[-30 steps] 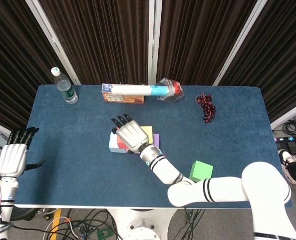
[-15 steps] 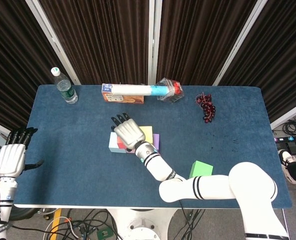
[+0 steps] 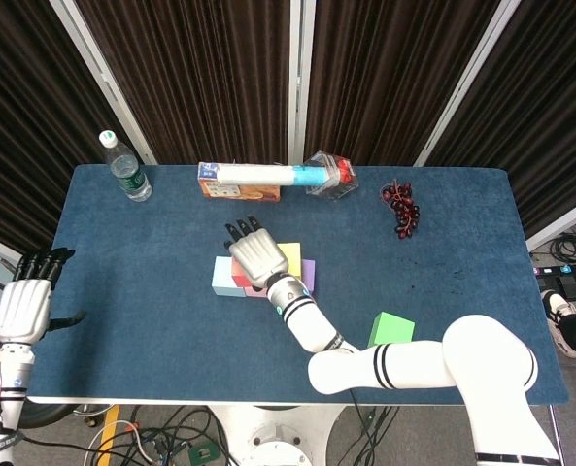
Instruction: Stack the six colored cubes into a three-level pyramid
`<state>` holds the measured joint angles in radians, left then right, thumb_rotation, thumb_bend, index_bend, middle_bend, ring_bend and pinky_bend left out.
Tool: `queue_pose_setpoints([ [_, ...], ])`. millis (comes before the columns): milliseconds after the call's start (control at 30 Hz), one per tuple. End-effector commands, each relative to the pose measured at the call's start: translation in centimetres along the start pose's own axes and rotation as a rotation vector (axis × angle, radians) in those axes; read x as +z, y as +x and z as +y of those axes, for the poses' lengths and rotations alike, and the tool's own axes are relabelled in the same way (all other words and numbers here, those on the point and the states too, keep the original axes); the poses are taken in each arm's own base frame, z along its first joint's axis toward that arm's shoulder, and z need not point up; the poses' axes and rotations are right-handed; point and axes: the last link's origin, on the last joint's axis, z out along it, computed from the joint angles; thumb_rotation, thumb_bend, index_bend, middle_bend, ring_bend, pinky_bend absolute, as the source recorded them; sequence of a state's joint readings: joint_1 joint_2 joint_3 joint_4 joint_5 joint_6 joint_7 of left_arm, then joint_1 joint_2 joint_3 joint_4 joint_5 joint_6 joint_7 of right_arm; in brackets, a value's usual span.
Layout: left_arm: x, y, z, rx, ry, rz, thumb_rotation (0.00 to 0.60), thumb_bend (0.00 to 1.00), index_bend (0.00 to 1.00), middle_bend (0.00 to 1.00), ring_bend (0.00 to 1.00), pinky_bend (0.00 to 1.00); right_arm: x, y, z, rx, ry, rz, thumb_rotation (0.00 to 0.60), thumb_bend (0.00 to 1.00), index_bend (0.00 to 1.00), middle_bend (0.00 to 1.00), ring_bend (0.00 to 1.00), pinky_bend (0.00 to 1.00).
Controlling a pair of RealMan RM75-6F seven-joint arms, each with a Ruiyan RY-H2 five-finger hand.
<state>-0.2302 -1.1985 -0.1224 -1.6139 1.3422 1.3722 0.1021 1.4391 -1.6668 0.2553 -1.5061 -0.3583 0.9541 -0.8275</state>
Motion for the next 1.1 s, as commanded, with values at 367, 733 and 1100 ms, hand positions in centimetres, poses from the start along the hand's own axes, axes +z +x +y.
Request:
queue_pose_setpoints([
  [367,-0.1,-0.1,-0.2,-0.004,0.003,-0.003,0.600,0.00,0.15,0.11,0.05,0.07,-0.9,0.8,0.0,0.088,0.025,0.048,0.600,0.01,0.15,0.05,0.00,0.00],
  [733,-0.2,0.0,-0.1,-0.010,0.001,0.007,0.600,0.00,0.15,0.11,0.05,0.07,-6.7,2.3,6.6,0.263,-0.018,0.138,0.600,0.05,0.10,0.07,0.00,0.00],
  [1100,-0.4,0.3,0.3,-0.007,-0.002,0.011,0.600,0.00,0.15,0.11,0.05,0.07,-10.7,-0.9,15.0,0.331,-0.143,-0.011,0.600,0.05,0.02,0.11,0.00,0.00],
])
